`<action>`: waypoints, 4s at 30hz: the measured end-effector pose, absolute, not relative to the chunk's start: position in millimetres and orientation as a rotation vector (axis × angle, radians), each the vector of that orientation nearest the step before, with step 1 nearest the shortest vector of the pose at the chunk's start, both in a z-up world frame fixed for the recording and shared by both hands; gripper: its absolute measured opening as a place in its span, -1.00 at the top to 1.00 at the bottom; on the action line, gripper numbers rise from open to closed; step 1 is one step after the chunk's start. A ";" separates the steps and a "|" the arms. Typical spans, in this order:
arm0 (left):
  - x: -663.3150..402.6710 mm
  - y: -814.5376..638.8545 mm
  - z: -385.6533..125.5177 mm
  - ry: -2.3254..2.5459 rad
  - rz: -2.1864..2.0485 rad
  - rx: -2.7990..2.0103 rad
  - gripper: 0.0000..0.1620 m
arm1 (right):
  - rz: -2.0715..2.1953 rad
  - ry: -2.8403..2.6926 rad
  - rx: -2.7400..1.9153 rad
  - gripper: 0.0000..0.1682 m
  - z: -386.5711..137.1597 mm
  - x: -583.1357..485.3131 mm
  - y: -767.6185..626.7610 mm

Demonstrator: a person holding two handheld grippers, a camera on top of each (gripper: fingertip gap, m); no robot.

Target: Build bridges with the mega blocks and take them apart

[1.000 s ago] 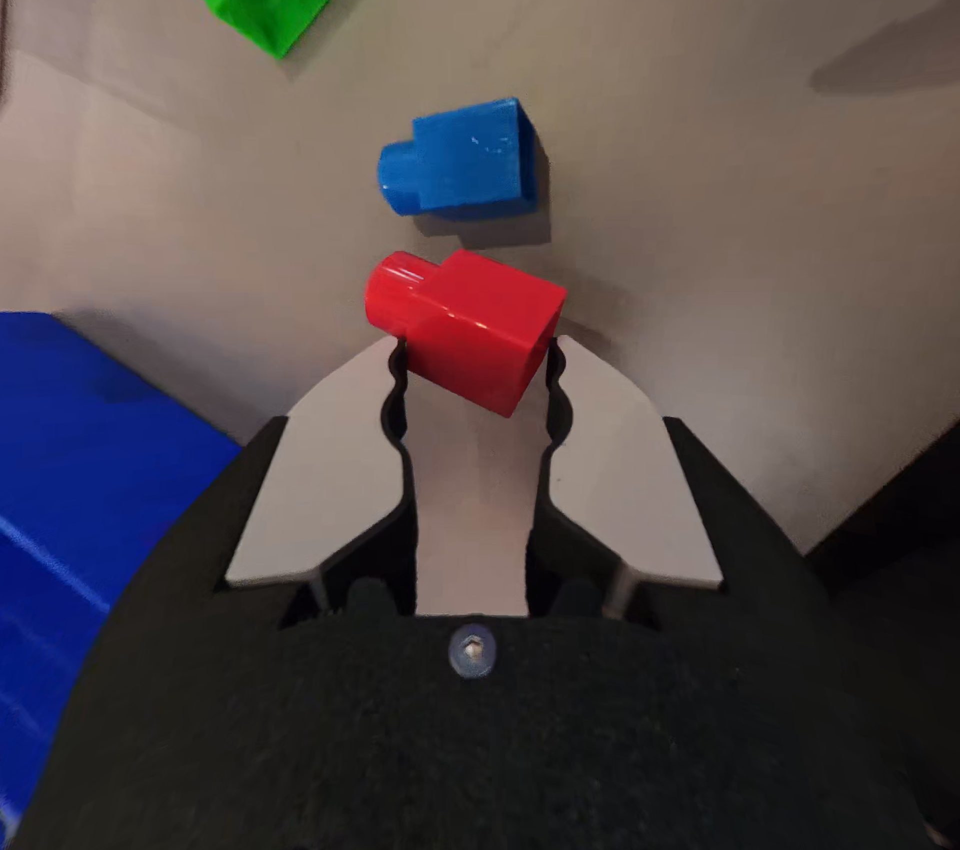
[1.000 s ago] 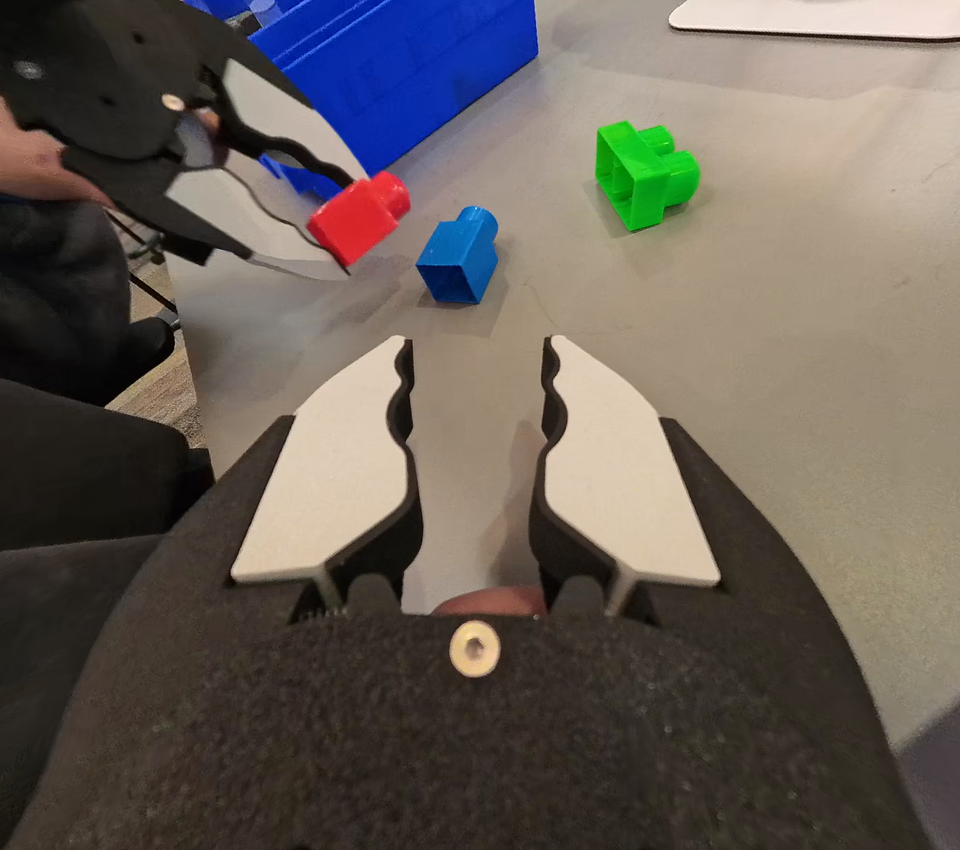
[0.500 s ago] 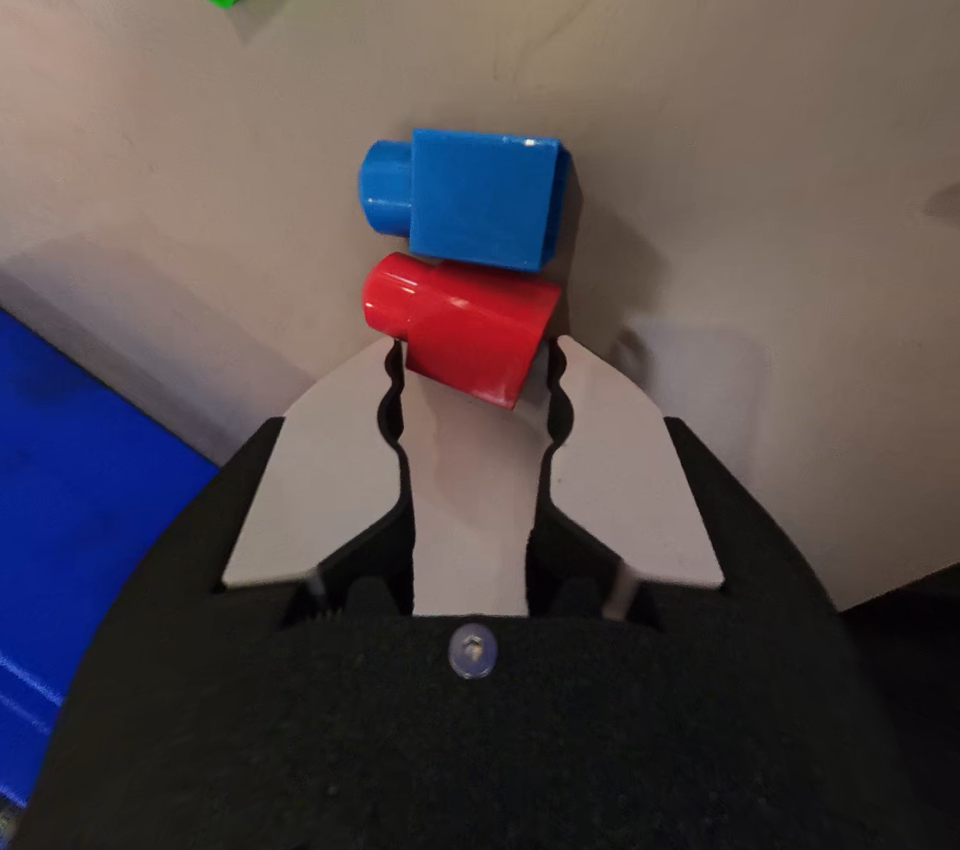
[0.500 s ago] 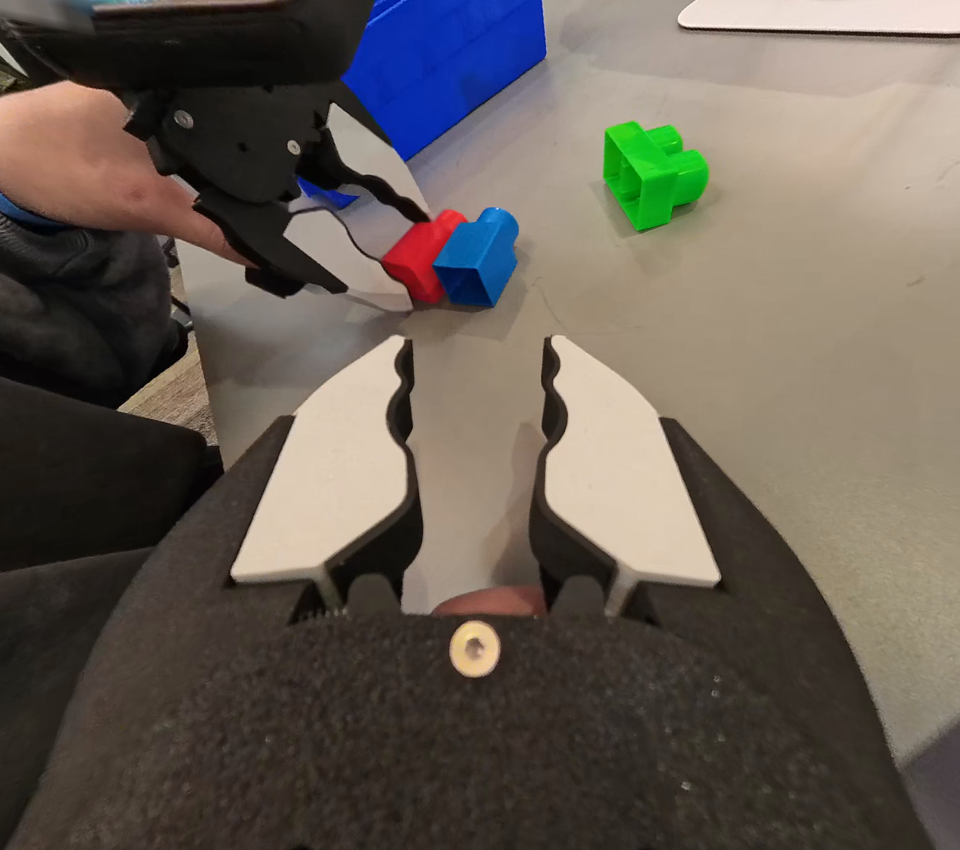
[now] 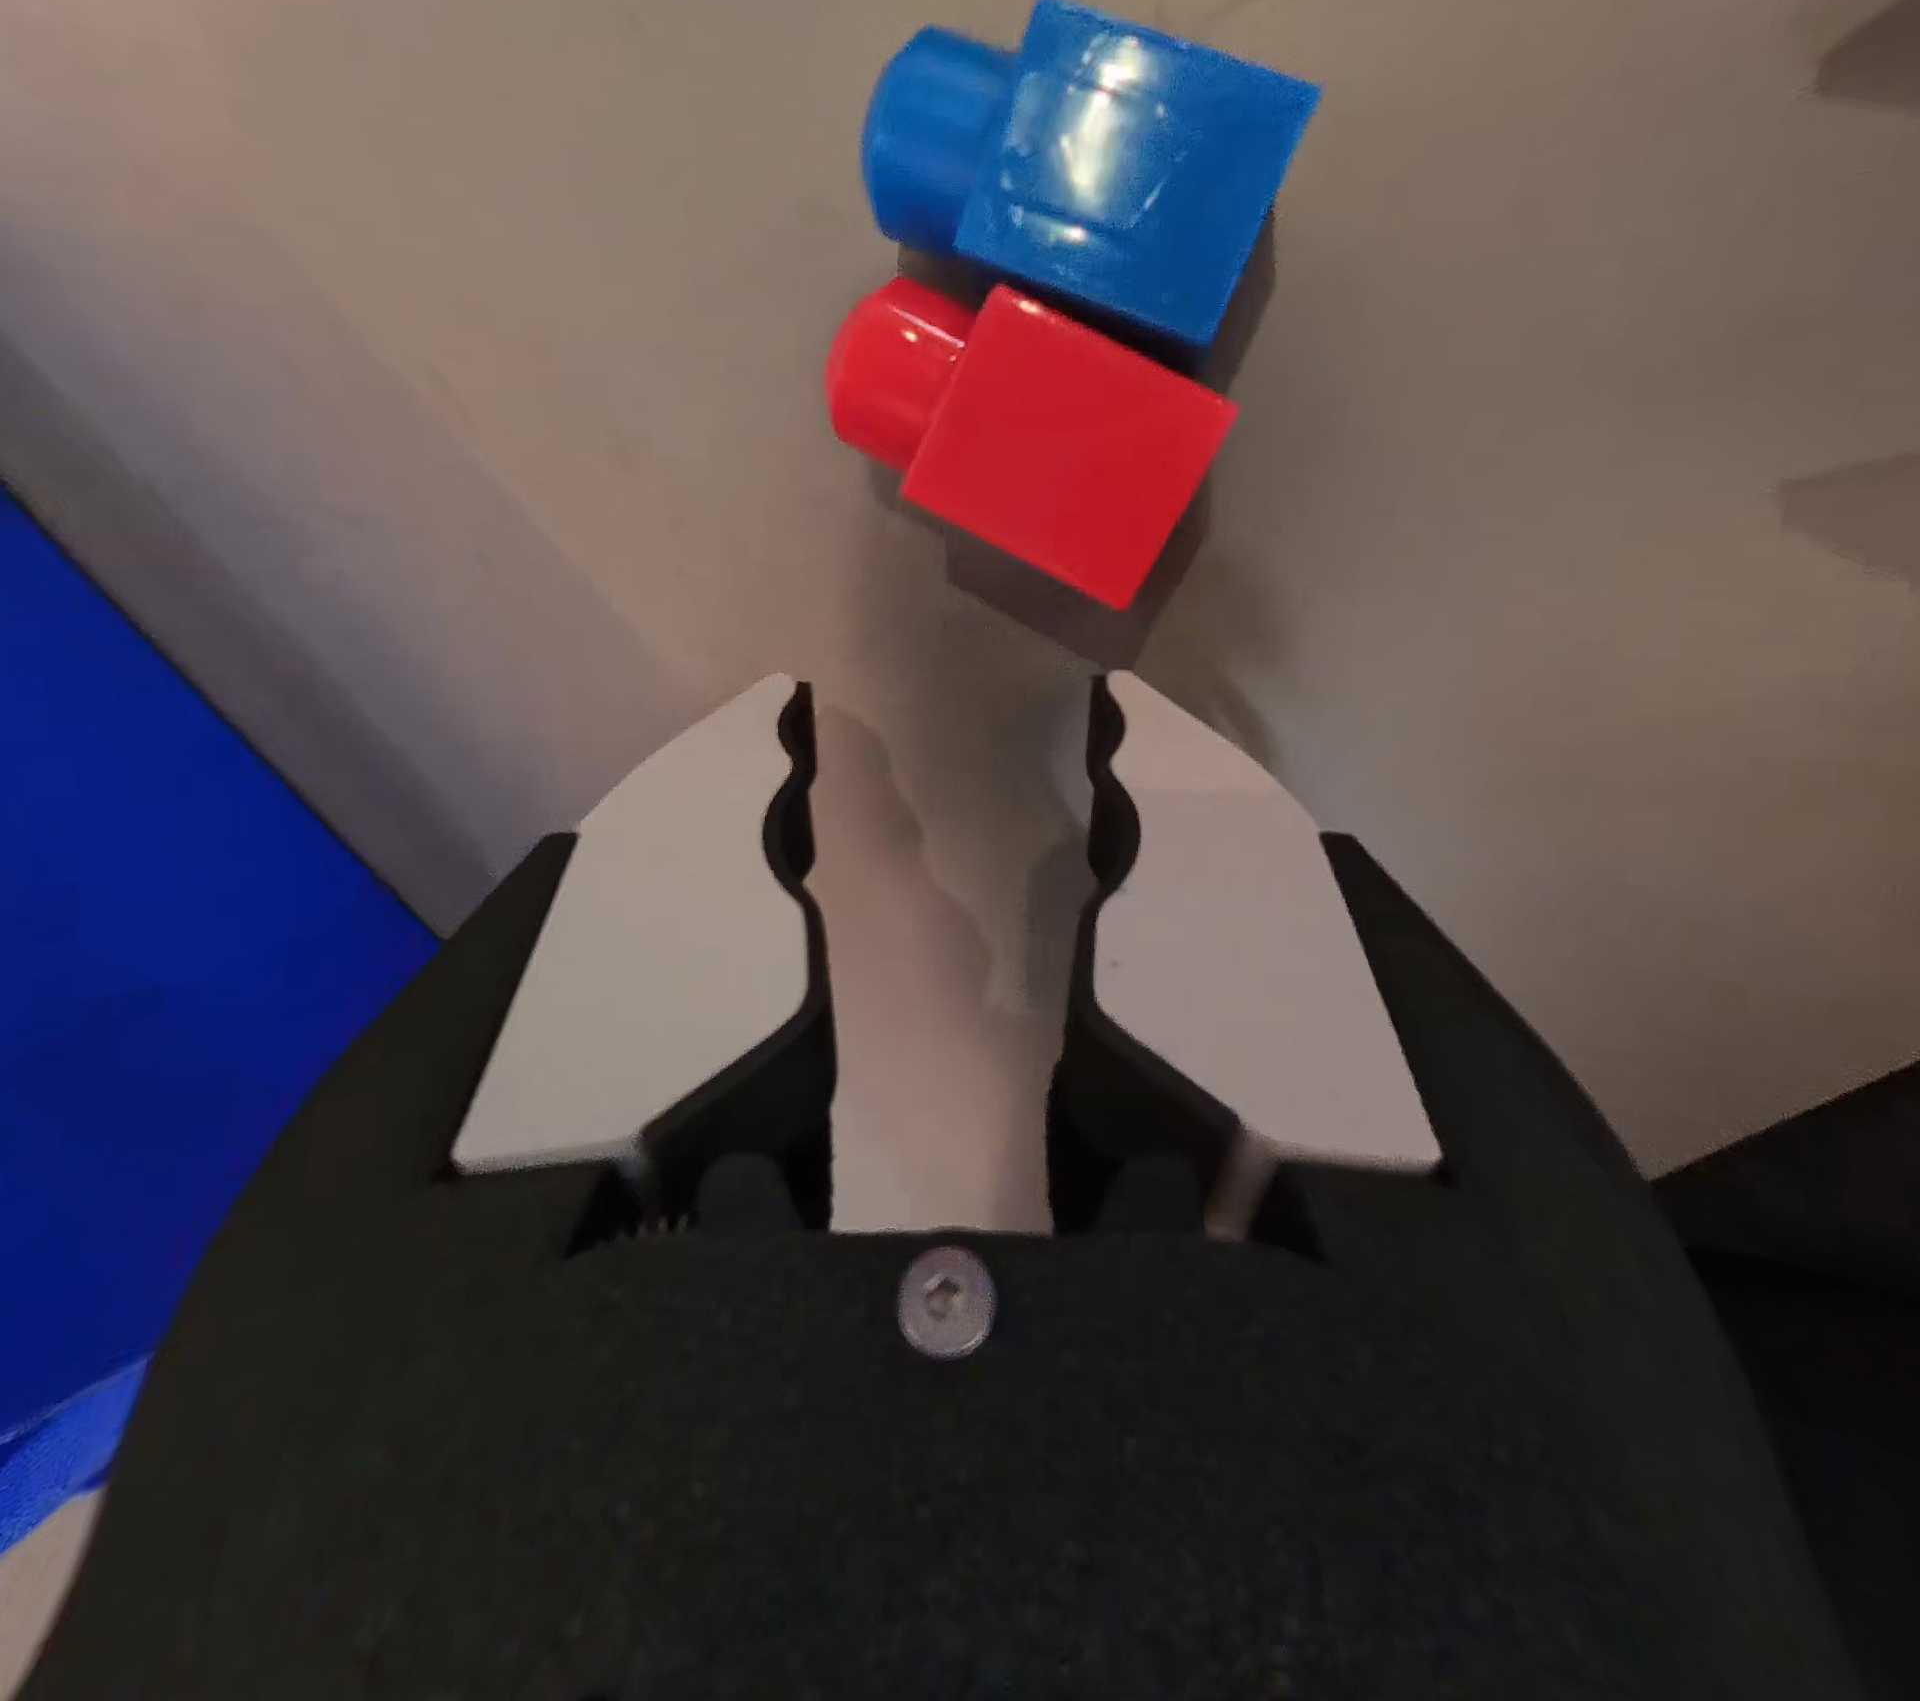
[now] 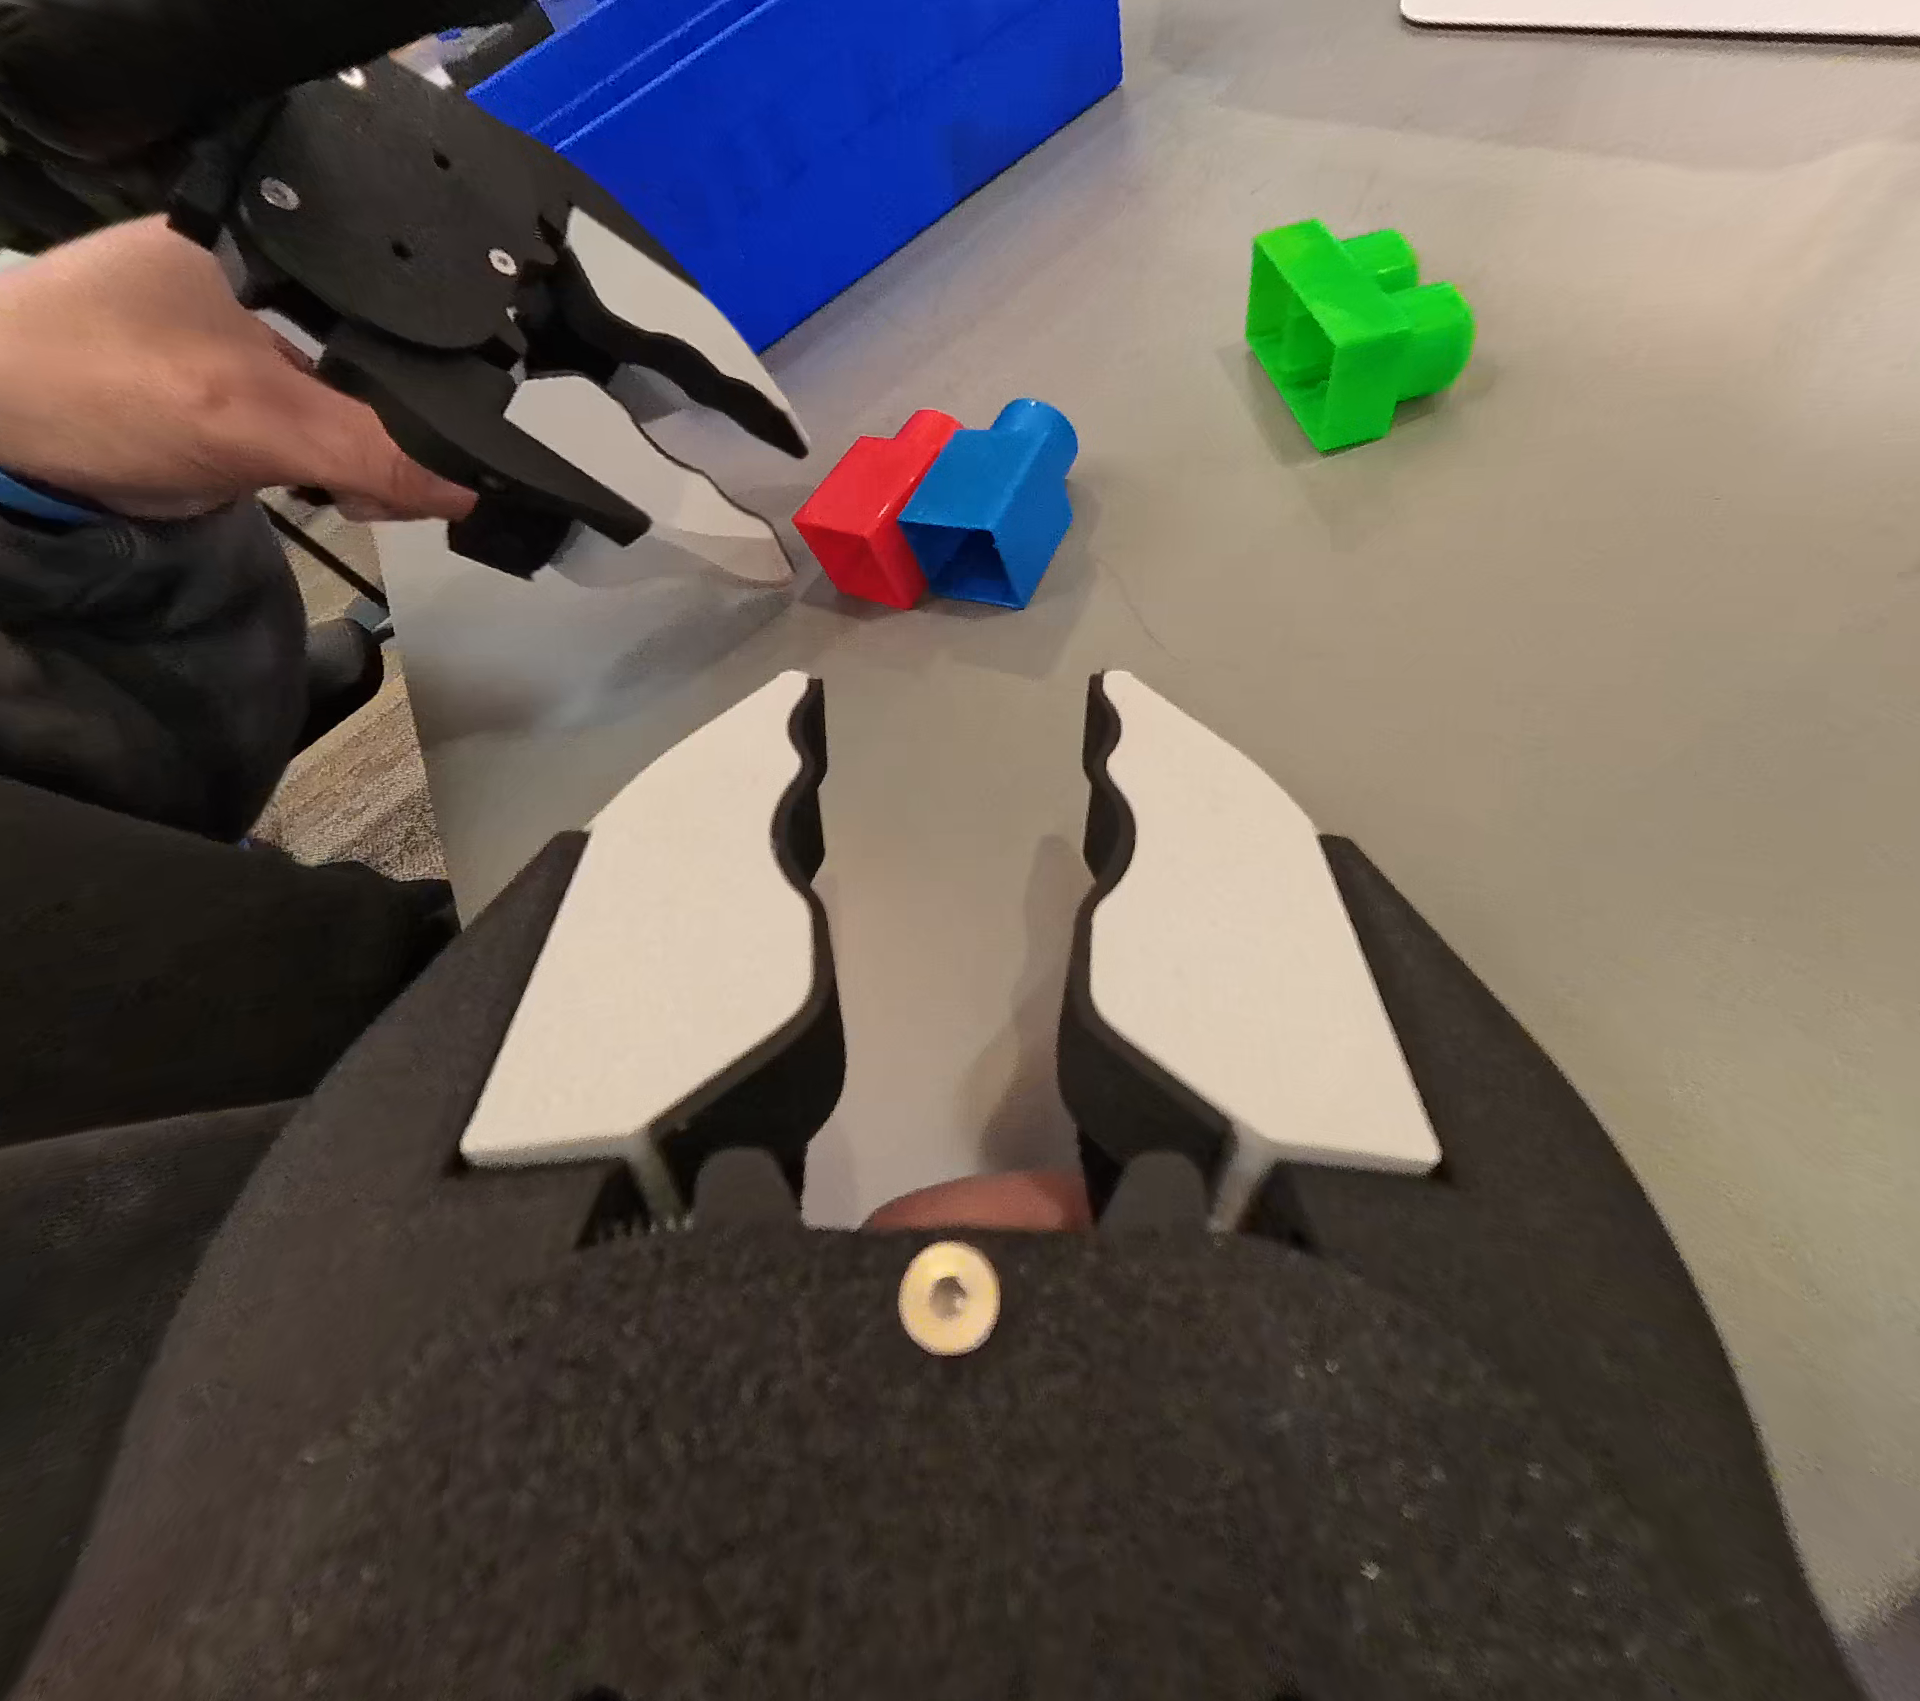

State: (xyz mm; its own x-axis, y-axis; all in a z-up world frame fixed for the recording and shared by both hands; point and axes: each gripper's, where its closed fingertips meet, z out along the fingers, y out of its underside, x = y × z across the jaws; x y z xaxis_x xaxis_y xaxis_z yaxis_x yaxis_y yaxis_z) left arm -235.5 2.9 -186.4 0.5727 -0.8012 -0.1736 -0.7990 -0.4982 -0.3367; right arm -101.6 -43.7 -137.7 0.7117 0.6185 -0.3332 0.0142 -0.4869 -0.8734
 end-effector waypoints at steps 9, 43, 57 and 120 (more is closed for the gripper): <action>-220.9 0.5 -182.8 1.209 -0.173 -2.401 0.41 | 0.584 -0.480 -2.065 0.35 -141.4 -111.4 -33.2; -258.0 -29.5 -139.5 0.975 -0.833 -1.898 0.39 | 0.145 -0.711 -2.786 0.09 -194.9 -176.4 9.4; -245.4 -27.9 -144.3 0.934 -0.964 -1.989 0.18 | 0.219 -0.518 -2.138 0.10 -114.7 -97.4 20.7; -141.4 56.8 56.7 1.021 -2.079 -1.169 0.07 | 1.141 -0.528 -1.479 0.10 2.5 -176.2 51.6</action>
